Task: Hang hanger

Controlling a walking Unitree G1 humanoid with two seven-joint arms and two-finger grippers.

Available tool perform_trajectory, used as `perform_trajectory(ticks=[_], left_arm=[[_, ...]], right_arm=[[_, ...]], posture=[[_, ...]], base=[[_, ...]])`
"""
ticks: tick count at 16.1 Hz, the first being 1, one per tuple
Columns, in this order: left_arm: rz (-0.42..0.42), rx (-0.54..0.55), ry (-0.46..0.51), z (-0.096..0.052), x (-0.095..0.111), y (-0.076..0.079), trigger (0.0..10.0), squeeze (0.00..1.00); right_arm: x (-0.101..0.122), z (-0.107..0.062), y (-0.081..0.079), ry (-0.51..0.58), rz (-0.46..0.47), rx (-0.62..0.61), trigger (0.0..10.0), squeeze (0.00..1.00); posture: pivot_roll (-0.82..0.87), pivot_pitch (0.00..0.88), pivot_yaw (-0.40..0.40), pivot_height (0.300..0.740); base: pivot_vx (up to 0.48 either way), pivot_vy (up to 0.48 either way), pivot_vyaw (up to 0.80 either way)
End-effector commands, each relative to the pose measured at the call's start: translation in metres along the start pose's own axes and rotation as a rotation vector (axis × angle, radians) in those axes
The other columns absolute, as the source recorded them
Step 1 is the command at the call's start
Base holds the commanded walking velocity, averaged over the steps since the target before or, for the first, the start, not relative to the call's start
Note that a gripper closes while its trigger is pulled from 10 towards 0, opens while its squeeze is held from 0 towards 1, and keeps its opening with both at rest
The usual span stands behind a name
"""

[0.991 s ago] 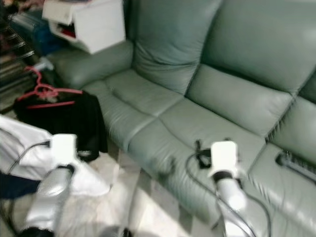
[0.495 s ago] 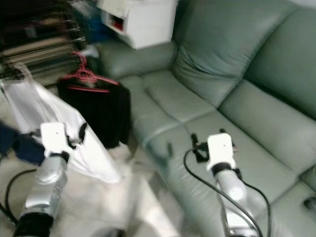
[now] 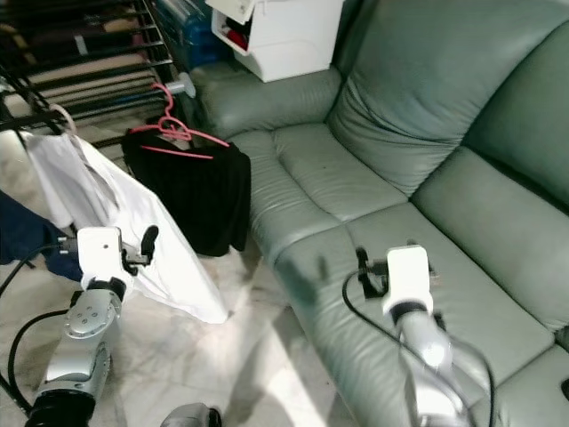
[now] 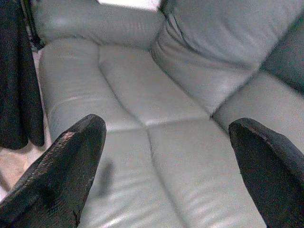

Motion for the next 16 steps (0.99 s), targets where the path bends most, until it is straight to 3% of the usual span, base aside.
perform_trajectory(ticks=[1, 4, 7, 10, 12, 16], left_arm=[[0.014, -0.01, -0.042, -0.004, -0.008, -0.002, 10.0, 0.0], [0.04, -0.072, -0.061, -0.007, -0.015, 0.011, 10.0, 0.0], [-0.017, -0.083, -0.019, -0.002, -0.003, 0.025, 10.0, 0.0], [-0.038, -0.082, -0.016, -0.003, 0.002, 0.028, 10.0, 0.0], [-0.019, -0.093, -0.01, -0.003, 0.002, 0.028, 10.0, 0.0], [-0.008, -0.08, 0.014, 0.001, 0.007, 0.024, 10.0, 0.0]], right_arm=[[0.004, -0.004, 0.005, 0.015, 0.01, -0.03, 10.0, 0.0], [-0.014, -0.014, 0.005, -0.049, 0.045, -0.023, 10.0, 0.0], [0.002, -0.004, -0.002, 0.033, 0.041, -0.019, 10.0, 0.0], [0.01, -0.001, 0.003, 0.049, 0.04, -0.029, 10.0, 0.0], [0.01, 0.002, -0.006, 0.045, -0.006, 0.037, 10.0, 0.0], [0.017, 0.008, -0.017, 0.075, -0.002, 0.073, 10.0, 0.0]], posture=[[-0.07, 0.0, 0.057, 0.74], [-0.04, 0.0, 0.035, 0.74], [-0.06, 0.0, 0.05, 0.74], [-0.06, 0.0, 0.06, 0.74], [-0.06, 0.0, 0.062, 0.74], [-0.05, 0.0, 0.066, 0.74]], base=[[0.0, 0.0, 0.0], [0.0, 0.08, 0.0], [0.0, 0.0, 0.0], [0.0, 0.48, 0.0], [0.0, 0.48, 0.0], [0.0, 0.48, 0.8]])
Point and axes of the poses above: a point about 5 cm out from each wrist's last joint towards the gripper, its own z axis pointing out of the wrist towards the gripper, its own x axis along the axis of the wrist's last joint, y = z × x, the point moved 3 cm from there along z, pointing out of the wrist towards the gripper, and after that the axes turned 12 degrees about z, right-handed, at the moved point
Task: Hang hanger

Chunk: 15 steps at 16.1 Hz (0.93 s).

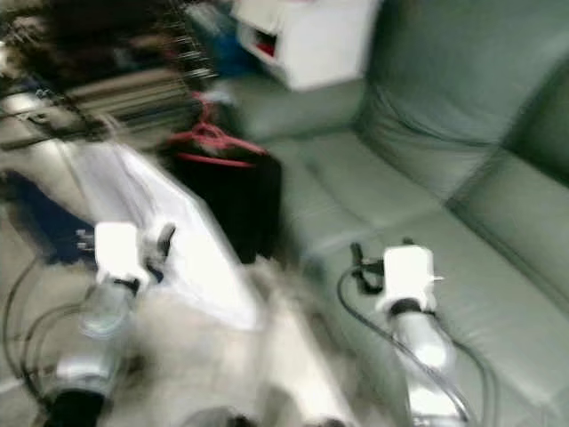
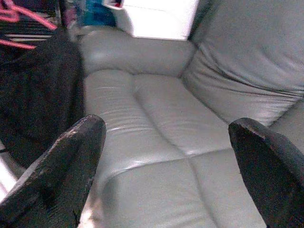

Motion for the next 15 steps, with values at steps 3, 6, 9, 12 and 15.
perform_trajectory(ticks=[3, 6, 9, 12, 15], left_arm=[[0.014, 0.012, -0.009, 0.001, -0.002, -0.006, 10.0, 0.0], [0.004, 0.007, -0.016, 0.0, -0.005, -0.001, 10.0, 0.0], [-0.02, 0.033, -0.04, 0.002, -0.008, -0.003, 10.0, 0.0], [-0.001, 0.027, -0.049, 0.001, -0.014, -0.006, 10.0, 0.0], [-0.017, 0.033, -0.027, 0.002, -0.008, -0.006, 10.0, 0.0]], right_arm=[[-0.006, -0.002, -0.014, -0.011, 0.017, 0.035, 10.0, 0.0], [-0.007, -0.003, -0.015, -0.014, 0.02, 0.039, 10.0, 0.0], [-0.015, -0.004, -0.011, -0.048, 0.026, 0.033, 10.0, 0.0], [-0.019, -0.003, -0.013, -0.069, 0.007, 0.064, 10.0, 0.0], [-0.013, 0.002, -0.013, -0.034, 0.017, 0.044, 10.0, 0.0]], posture=[[-0.06, 0.0, 0.067, 0.74], [-0.07, 0.0, 0.061, 0.74], [-0.05, 0.0, 0.039, 0.74], [-0.05, 0.0, 0.024, 0.74], [-0.05, 0.0, 0.044, 0.74]], base=[[0.0, 0.0, 0.8], [0.0, 0.0, 0.8], [0.0, 0.0, 0.8], [0.0, 0.0, 0.8], [0.0, 0.0, 0.8]])
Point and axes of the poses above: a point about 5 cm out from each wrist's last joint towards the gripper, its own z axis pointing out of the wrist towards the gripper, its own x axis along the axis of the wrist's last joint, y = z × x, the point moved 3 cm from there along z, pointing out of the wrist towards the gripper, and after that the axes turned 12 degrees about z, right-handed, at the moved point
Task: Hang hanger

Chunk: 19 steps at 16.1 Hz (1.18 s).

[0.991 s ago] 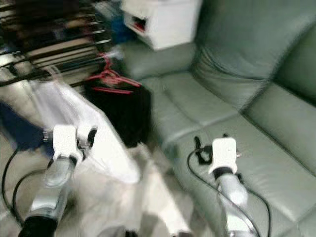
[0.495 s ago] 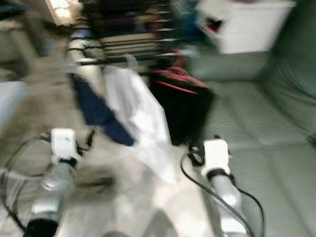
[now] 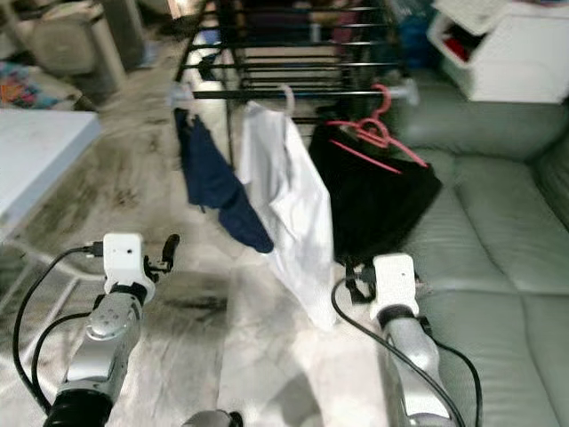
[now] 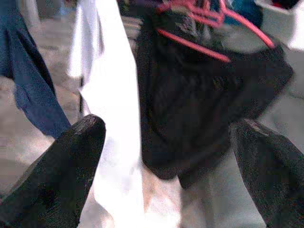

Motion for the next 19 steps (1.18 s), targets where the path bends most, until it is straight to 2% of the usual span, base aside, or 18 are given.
perform_trajectory(ticks=[1, 3, 6, 12, 16, 19], left_arm=[[0.003, -0.014, 0.03, 0.002, 0.008, 0.0, 10.0, 0.0], [0.016, -0.034, 0.042, 0.003, 0.009, -0.001, 10.0, 0.0], [0.004, -0.042, 0.041, 0.003, 0.008, -0.006, 10.0, 0.0], [-0.003, -0.062, 0.051, 0.001, 0.009, 0.0, 10.0, 0.0], [-0.012, -0.079, 0.056, -0.002, 0.008, 0.002, 10.0, 0.0], [-0.043, -0.104, 0.033, -0.005, 0.003, 0.008, 10.0, 0.0]], right_arm=[[0.003, 0.002, -0.005, 0.013, -0.018, 0.027, 10.0, 0.0], [0.006, 0.003, -0.006, 0.021, -0.026, 0.032, 10.0, 0.0], [0.004, 0.001, 0.0, 0.02, -0.025, 0.014, 10.0, 0.0], [0.004, 0.0, -0.003, 0.022, -0.023, 0.023, 10.0, 0.0], [0.006, 0.0, 0.004, 0.027, -0.032, -0.012, 10.0, 0.0], [0.001, 0.0, 0.003, 0.004, -0.021, -0.007, 10.0, 0.0]], posture=[[-0.05, 0.0, 0.047, 0.74], [-0.04, 0.0, 0.054, 0.74], [-0.04, 0.0, 0.057, 0.74], [-0.05, 0.0, 0.055, 0.74], [-0.06, 0.0, 0.052, 0.74], [-0.06, 0.0, 0.04, 0.74]], base=[[0.0, 0.0, 0.8], [0.0, 0.0, 0.8], [0.0, 0.0, 0.8], [0.0, 0.0, 0.8], [0.127, 0.0, 0.0], [0.384, 0.286, 0.0]])
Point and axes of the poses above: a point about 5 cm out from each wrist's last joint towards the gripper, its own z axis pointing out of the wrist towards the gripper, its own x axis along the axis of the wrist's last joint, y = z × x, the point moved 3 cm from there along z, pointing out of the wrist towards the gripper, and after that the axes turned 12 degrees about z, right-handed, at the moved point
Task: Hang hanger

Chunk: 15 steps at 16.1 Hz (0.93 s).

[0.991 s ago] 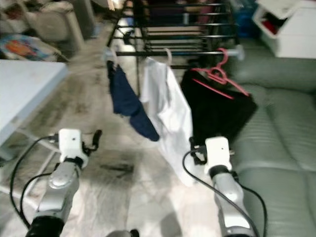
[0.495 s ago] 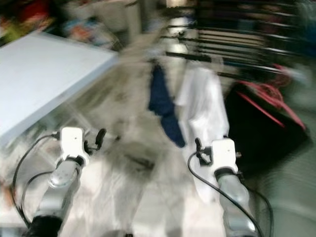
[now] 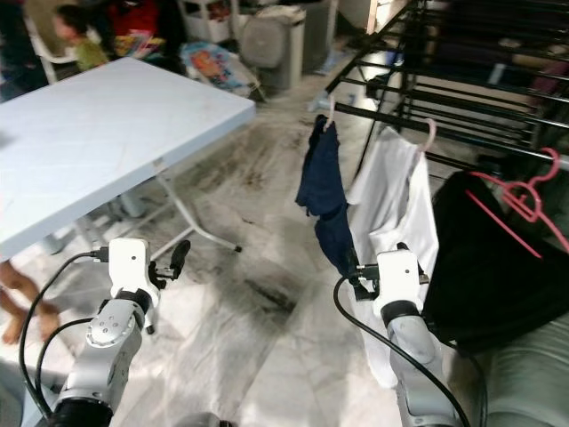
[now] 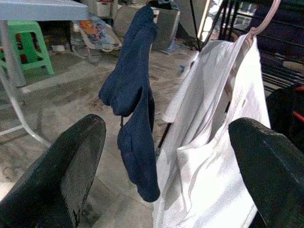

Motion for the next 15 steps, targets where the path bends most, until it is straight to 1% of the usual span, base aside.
perform_trajectory(ticks=[1, 3, 6, 8, 9, 11, 12, 13, 14, 15], left_arm=[[0.005, 0.009, 0.005, 0.001, 0.003, -0.005, 10.0, 0.0], [-0.002, 0.006, -0.007, 0.001, 0.001, -0.004, 10.0, 0.0], [0.01, -0.019, 0.017, 0.002, 0.005, -0.002, 10.0, 0.0], [-0.009, -0.04, 0.018, 0.002, 0.006, 0.001, 10.0, 0.0], [-0.023, -0.039, -0.002, 0.001, 0.003, 0.001, 10.0, 0.0], [-0.037, -0.031, -0.039, 0.003, -0.003, -0.001, 10.0, 0.0], [-0.026, -0.039, -0.03, 0.004, -0.001, 0.0, 10.0, 0.0], [-0.028, -0.051, -0.019, 0.008, 0.002, 0.003, 10.0, 0.0], [-0.025, -0.049, -0.009, 0.009, 0.004, 0.004, 10.0, 0.0], [-0.02, -0.044, 0.01, 0.009, 0.008, 0.003, 10.0, 0.0]], right_arm=[[-0.002, 0.001, -0.005, -0.017, 0.004, 0.015, 10.0, 0.0], [-0.002, 0.001, -0.004, -0.02, 0.006, 0.016, 10.0, 0.0], [-0.001, 0.003, -0.002, -0.016, 0.016, 0.0, 10.0, 0.0], [-0.004, 0.002, 0.001, -0.029, 0.038, -0.026, 10.0, 0.0], [-0.007, 0.002, 0.001, -0.037, 0.034, -0.026, 10.0, 0.0], [-0.016, 0.002, 0.005, -0.07, 0.06, -0.047, 10.0, 0.0], [-0.016, 0.002, 0.006, -0.071, 0.059, -0.049, 10.0, 0.0], [-0.021, 0.004, 0.009, -0.08, 0.085, -0.078, 10.0, 0.0], [-0.021, 0.004, 0.009, -0.079, 0.094, -0.089, 10.0, 0.0], [-0.018, 0.004, 0.008, -0.063, 0.091, -0.088, 10.0, 0.0]], posture=[[-0.07, 0.0, 0.036, 0.74], [-0.07, 0.0, 0.036, 0.74], [-0.07, 0.0, 0.038, 0.74], [-0.07, 0.0, 0.043, 0.74], [-0.07, 0.0, 0.053, 0.74], [-0.06, 0.0, 0.066, 0.74], [-0.06, 0.0, 0.066, 0.74], [-0.06, 0.0, 0.057, 0.74], [-0.06, 0.0, 0.058, 0.74], [-0.06, 0.0, 0.051, 0.74]], base=[[0.356, 0.319, 0.0], [0.334, 0.345, 0.0], [0.32, 0.356, 0.0], [0.332, 0.347, 0.0], [0.337, 0.341, 0.0], [0.336, 0.343, -0.8], [0.337, 0.341, -0.8], [0.322, 0.356, -0.8], [0.322, 0.356, -0.8], [0.307, 0.371, -0.8]])
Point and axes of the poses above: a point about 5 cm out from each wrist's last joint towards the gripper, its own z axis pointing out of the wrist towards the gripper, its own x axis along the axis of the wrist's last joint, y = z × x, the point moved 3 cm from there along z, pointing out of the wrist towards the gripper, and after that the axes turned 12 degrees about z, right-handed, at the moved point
